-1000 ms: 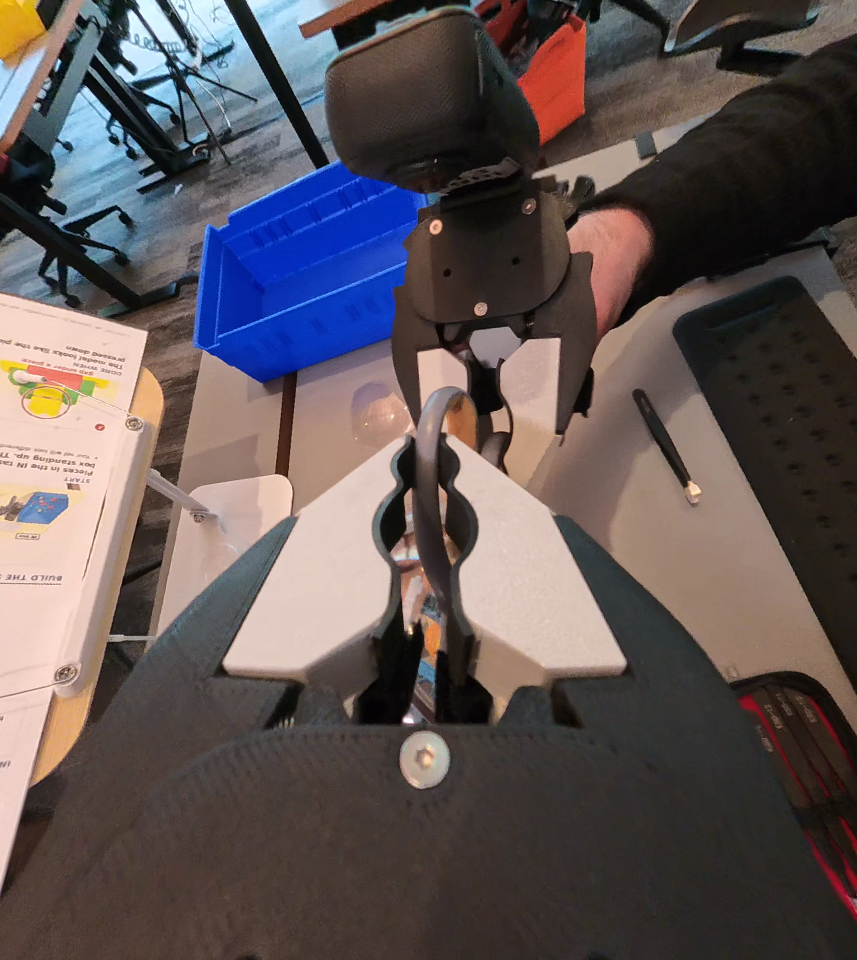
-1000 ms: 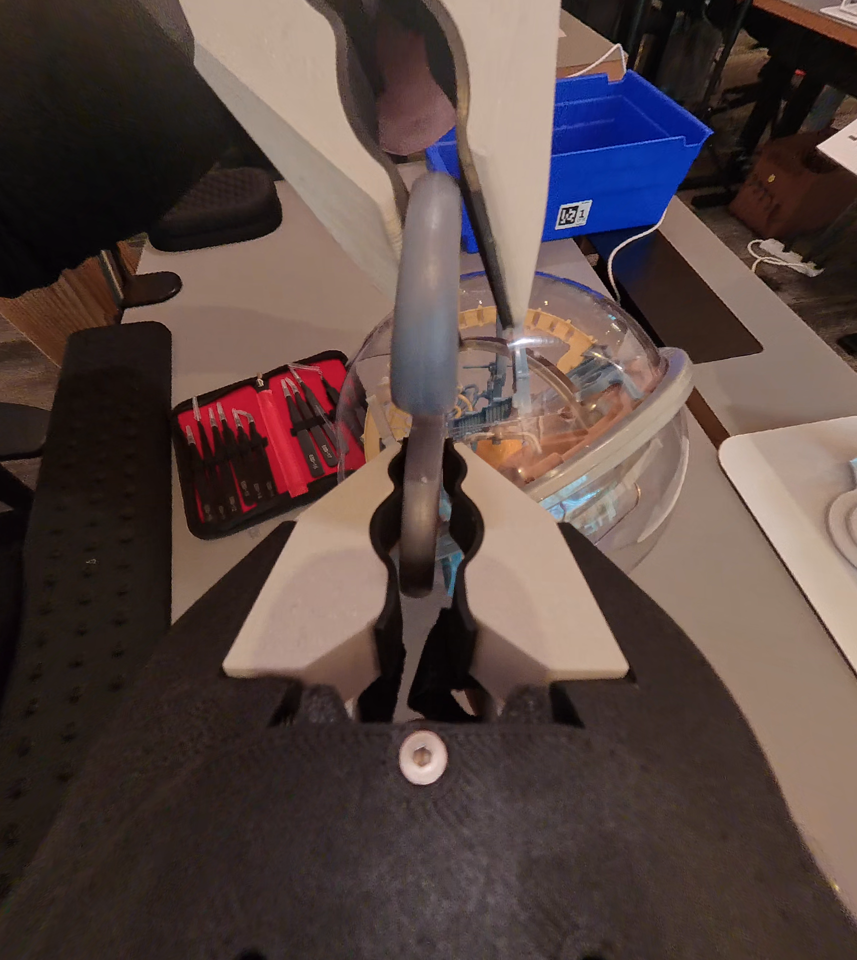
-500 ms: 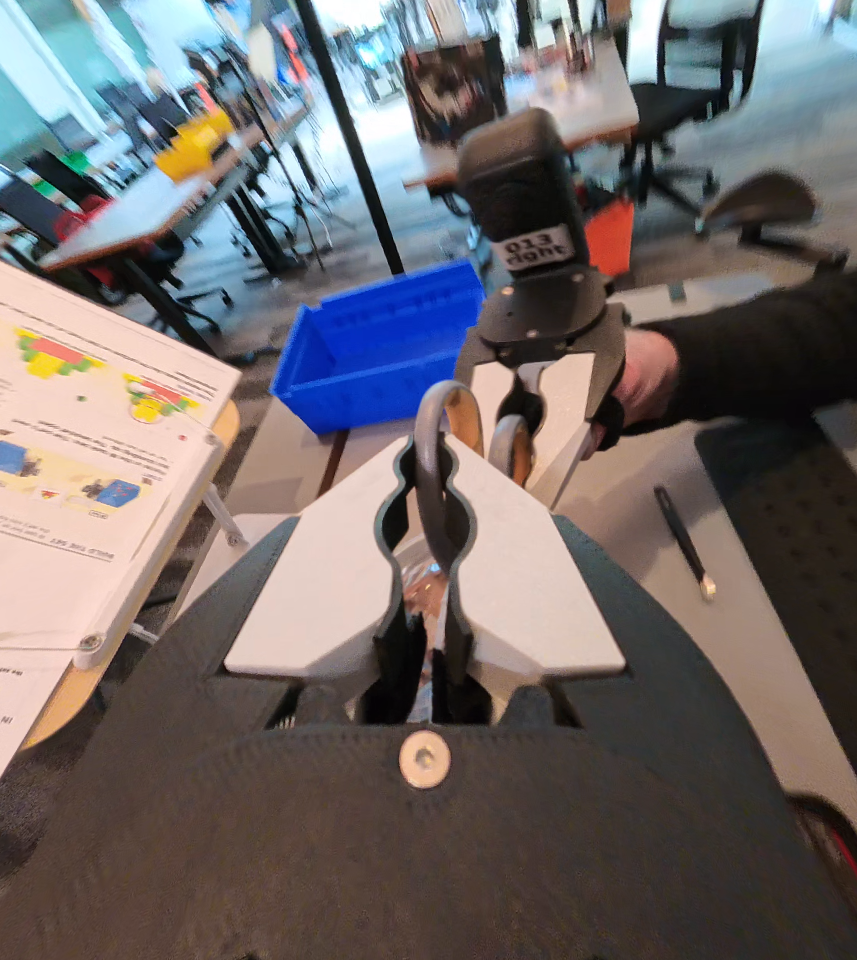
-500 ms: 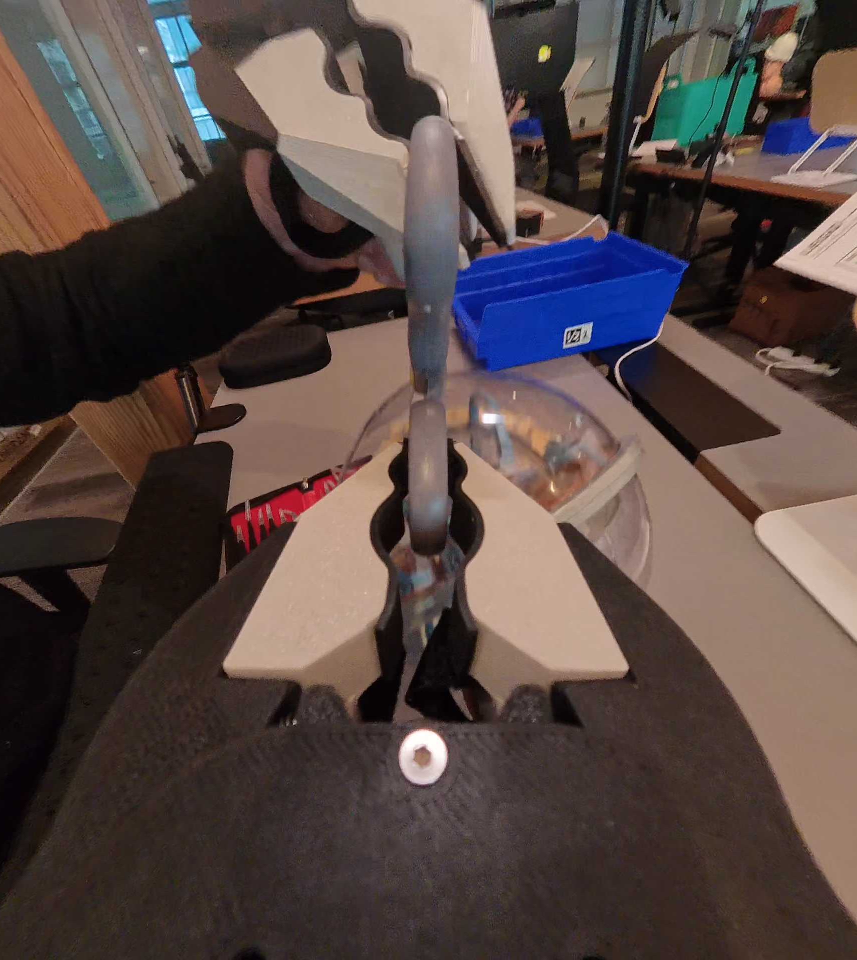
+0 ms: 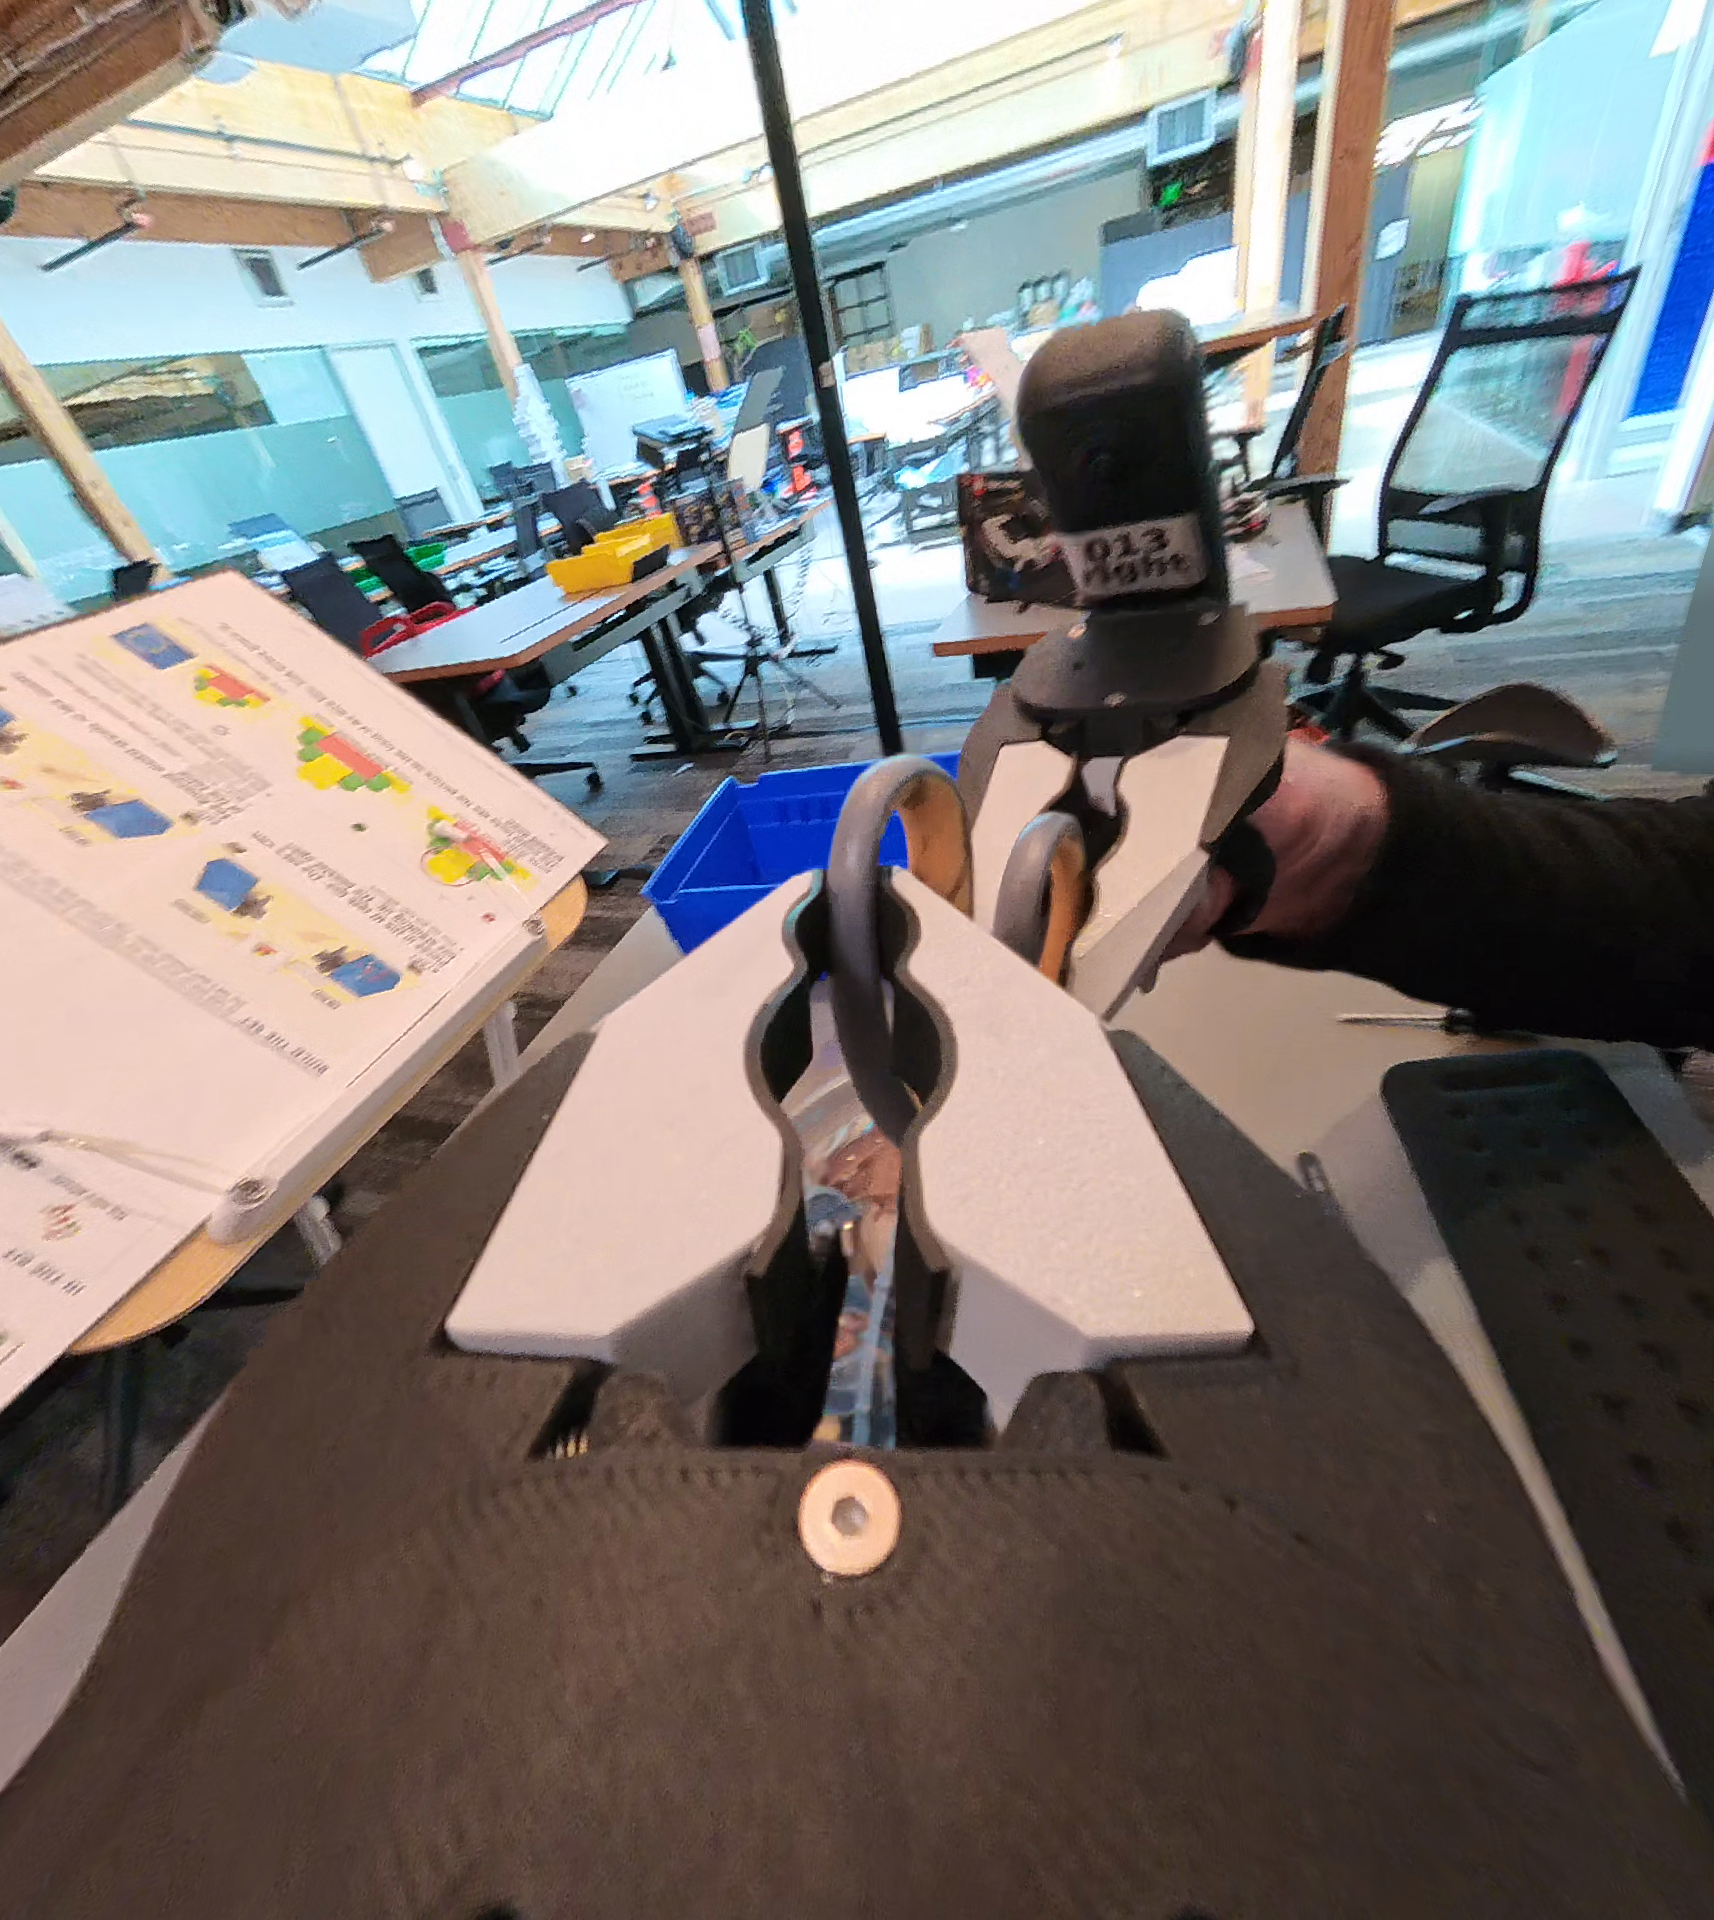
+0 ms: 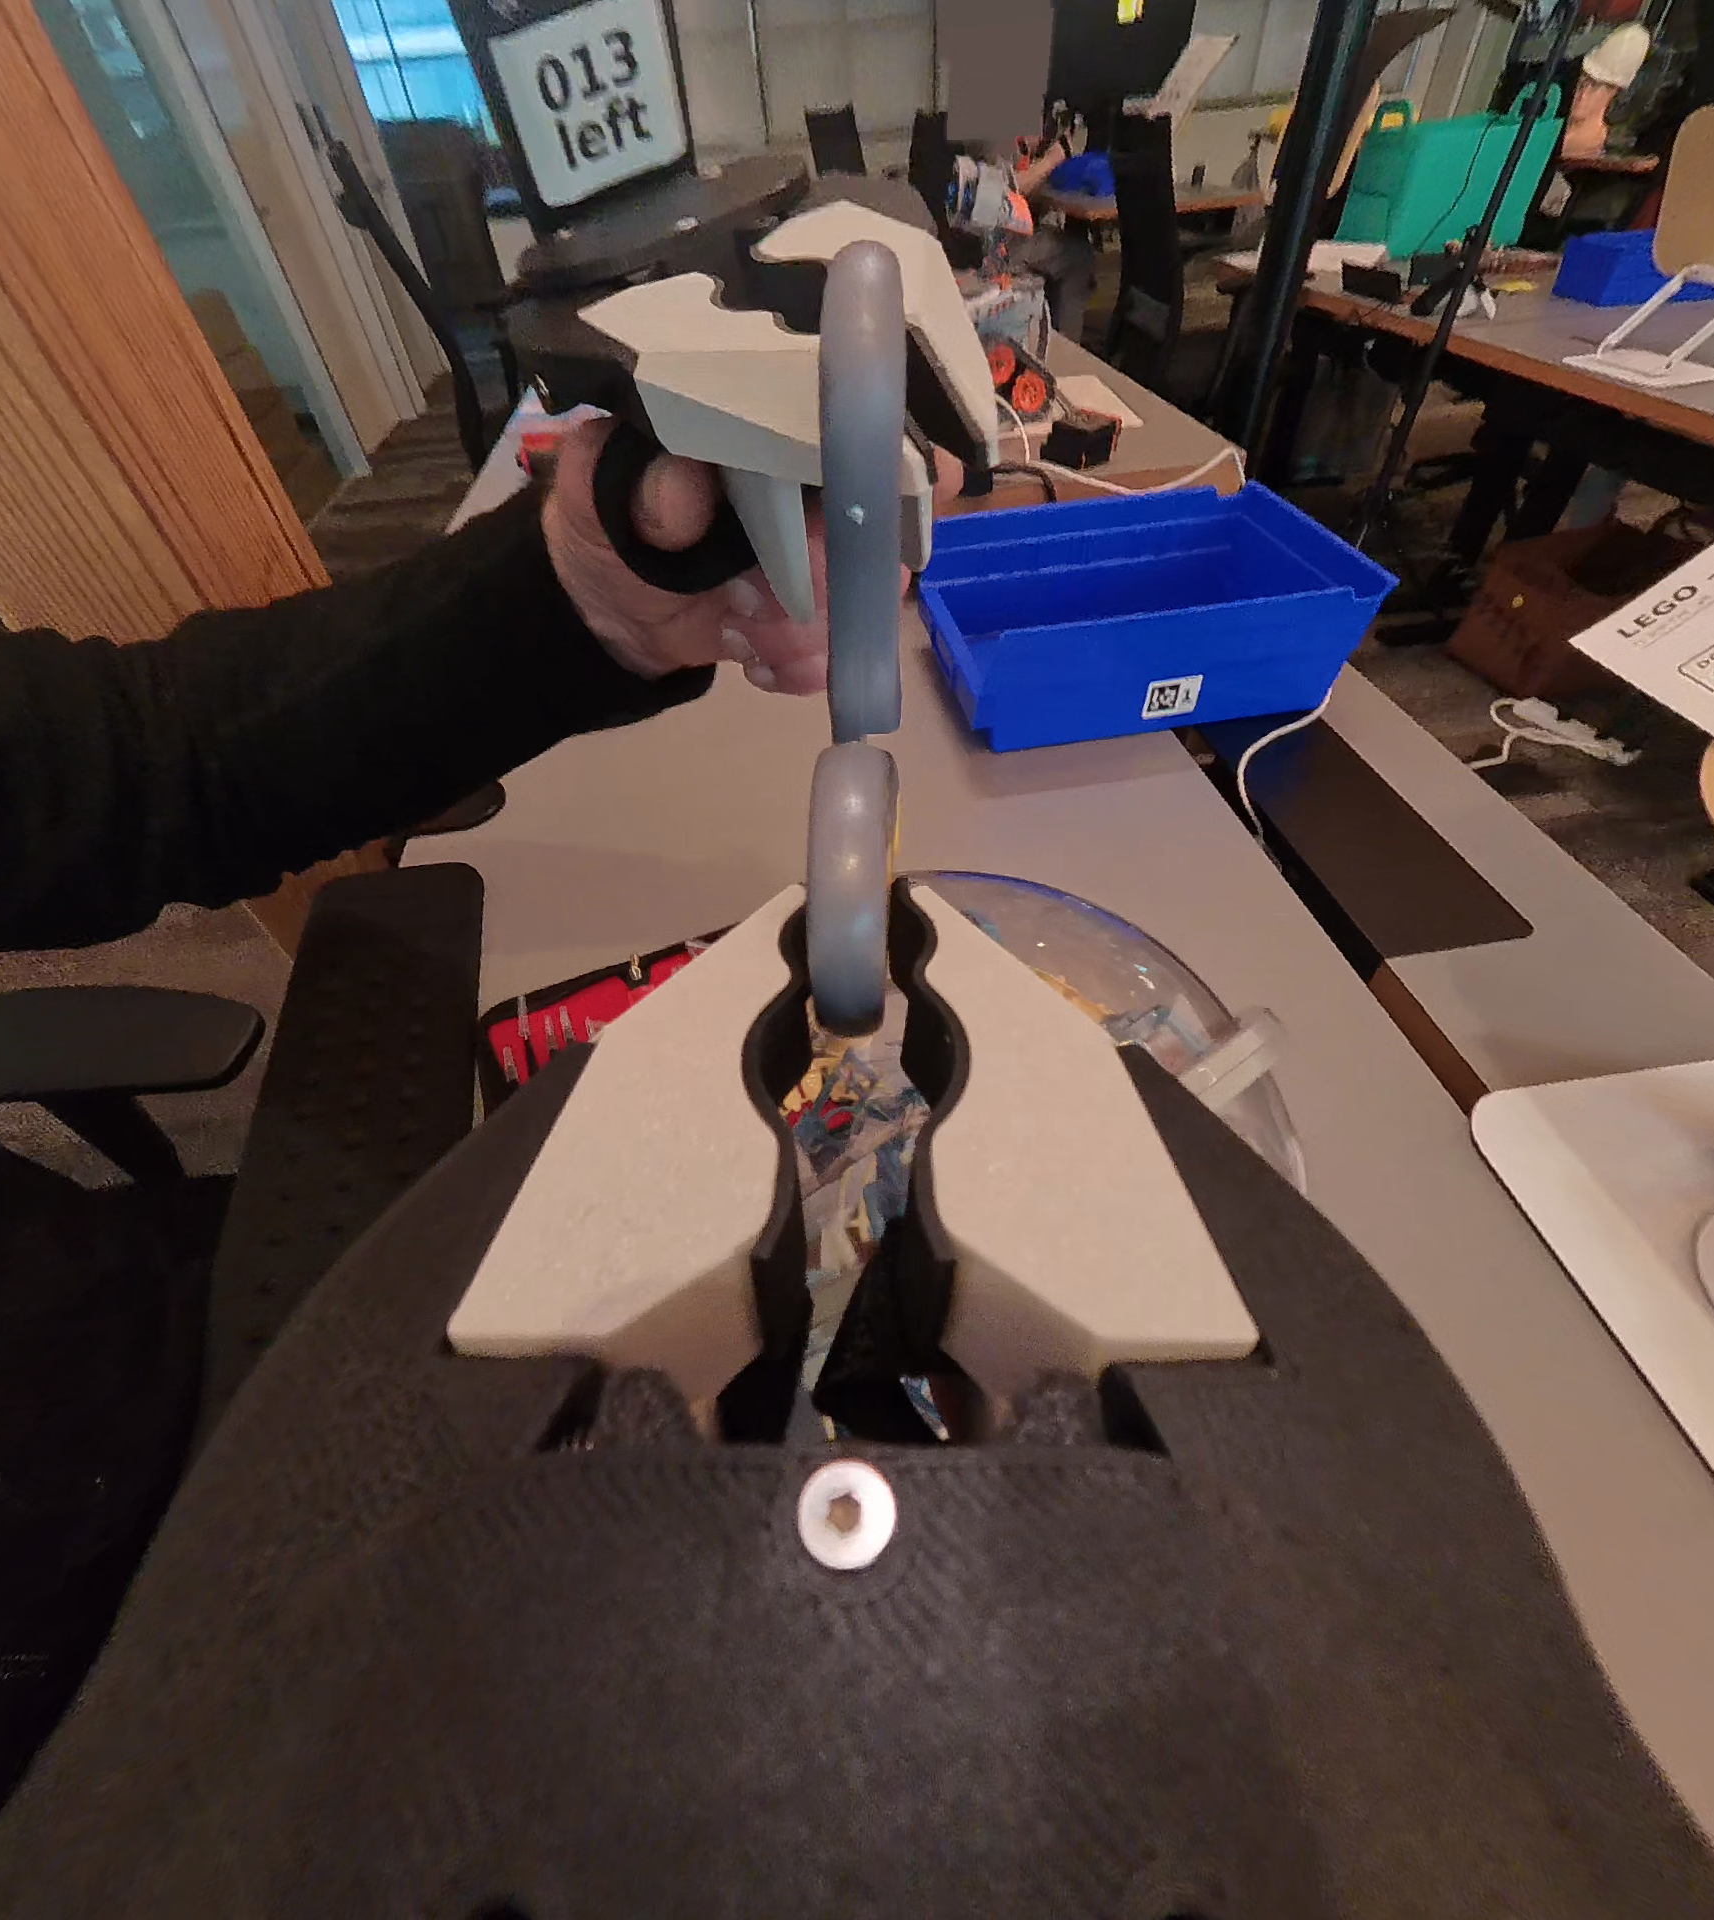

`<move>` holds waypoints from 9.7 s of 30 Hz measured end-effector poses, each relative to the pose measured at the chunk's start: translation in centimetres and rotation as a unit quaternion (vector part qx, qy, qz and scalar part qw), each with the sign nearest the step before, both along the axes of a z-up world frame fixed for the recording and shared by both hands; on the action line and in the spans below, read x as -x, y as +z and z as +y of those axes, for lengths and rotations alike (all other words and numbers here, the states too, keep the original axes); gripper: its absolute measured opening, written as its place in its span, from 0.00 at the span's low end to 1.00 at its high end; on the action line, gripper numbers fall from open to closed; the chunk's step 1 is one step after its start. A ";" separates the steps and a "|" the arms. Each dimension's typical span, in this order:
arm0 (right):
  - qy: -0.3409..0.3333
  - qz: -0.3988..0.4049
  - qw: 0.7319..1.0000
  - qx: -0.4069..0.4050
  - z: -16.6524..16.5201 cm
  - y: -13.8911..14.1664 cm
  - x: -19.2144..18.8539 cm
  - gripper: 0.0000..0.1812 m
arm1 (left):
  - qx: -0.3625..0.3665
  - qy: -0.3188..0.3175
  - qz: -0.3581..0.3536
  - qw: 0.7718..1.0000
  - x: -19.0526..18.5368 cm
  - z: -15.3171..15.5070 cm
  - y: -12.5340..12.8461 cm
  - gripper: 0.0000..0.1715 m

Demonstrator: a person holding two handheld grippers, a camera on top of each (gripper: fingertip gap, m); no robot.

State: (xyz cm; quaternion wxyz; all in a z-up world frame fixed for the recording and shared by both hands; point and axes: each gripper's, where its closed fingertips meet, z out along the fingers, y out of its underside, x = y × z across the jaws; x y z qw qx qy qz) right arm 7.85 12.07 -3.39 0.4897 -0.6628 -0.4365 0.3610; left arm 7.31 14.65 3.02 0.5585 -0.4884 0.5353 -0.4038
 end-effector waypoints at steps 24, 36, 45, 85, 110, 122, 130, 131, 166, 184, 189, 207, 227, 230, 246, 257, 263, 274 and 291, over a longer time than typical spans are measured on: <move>0.094 -0.217 0.969 0.067 2.3 -4.2 11.8 0.05 | 0.065 0.121 -0.160 0.978 13.1 3.5 -4.7 0.00; 0.086 -0.223 0.969 0.070 2.3 -6.1 9.1 0.05 | 0.100 0.107 -0.119 0.982 10.4 3.3 -7.3 0.01; 0.112 -0.262 0.957 0.061 1.7 -6.4 10.5 0.06 | 0.113 0.074 -0.072 0.988 12.1 2.7 -8.1 0.01; 0.096 -0.242 0.966 -0.005 0.9 -5.3 10.4 0.04 | 0.029 0.207 -0.086 0.974 11.0 1.7 -6.3 0.00; 0.081 -0.170 0.981 -0.036 -2.6 -5.7 5.3 0.05 | -0.075 0.196 -0.024 0.978 7.1 -3.8 -8.4 0.00; 0.053 -0.163 0.971 -0.168 -10.8 -8.1 0.8 0.12 | -0.370 0.198 0.035 0.907 0.9 -14.0 -10.9 0.00; -0.044 -0.105 0.980 -0.160 -11.2 -7.6 -2.9 0.33 | -0.368 0.221 0.032 0.903 3.7 -15.5 -8.3 0.00; -0.062 -0.108 0.979 -0.164 -10.5 -7.6 -3.3 0.37 | -0.353 0.228 0.031 0.907 4.7 -15.2 -7.9 0.00; -0.173 -0.156 0.969 -0.086 6.4 -11.3 -7.0 0.60 | 0.205 0.304 0.386 0.846 21.1 13.6 -26.9 0.64; -0.122 -0.043 0.984 0.124 9.0 -14.1 -8.2 0.79 | 0.226 -0.030 0.345 0.911 -0.3 6.6 -22.9 0.92; -0.069 -0.116 0.962 0.236 5.8 -11.7 -8.9 0.77 | 0.366 -0.100 0.437 0.816 0.2 -0.5 -23.9 0.89; 0.075 -0.236 0.876 0.413 8.3 -14.7 -6.3 0.65 | 0.086 0.027 0.277 0.957 1.4 2.2 -14.9 0.89; 0.113 -0.192 0.975 0.007 1.3 -5.3 -5.2 0.40 | -0.020 -0.028 0.371 0.928 -2.2 3.0 -17.6 0.89; 0.126 -0.250 0.960 -0.006 0.4 -7.7 -3.7 0.36 | -0.021 -0.028 0.376 0.926 -2.4 2.9 -17.6 0.89; 0.159 -0.187 0.969 0.005 0.5 -7.5 -3.5 0.01 | -0.130 -0.038 0.437 0.889 -2.1 -2.8 -16.5 0.53; 0.203 -0.208 0.956 0.020 -1.8 -8.2 -3.9 0.17 | -0.032 -0.104 0.415 0.903 -3.4 -4.8 -16.0 0.16; 0.212 -0.268 0.940 -0.016 -2.7 -9.4 -2.3 0.17 | -0.051 -0.119 0.395 0.909 -4.3 -5.2 -15.4 0.01; 0.230 -0.244 0.942 0.031 -2.7 -9.6 -1.2 0.09 | -0.008 -0.176 0.357 0.917 -2.8 -6.0 -14.4 0.10; 0.260 -0.294 0.918 0.066 -4.1 -9.6 -1.2 0.11 | 0.016 -0.008 0.368 0.930 -5.8 4.6 -14.2 0.29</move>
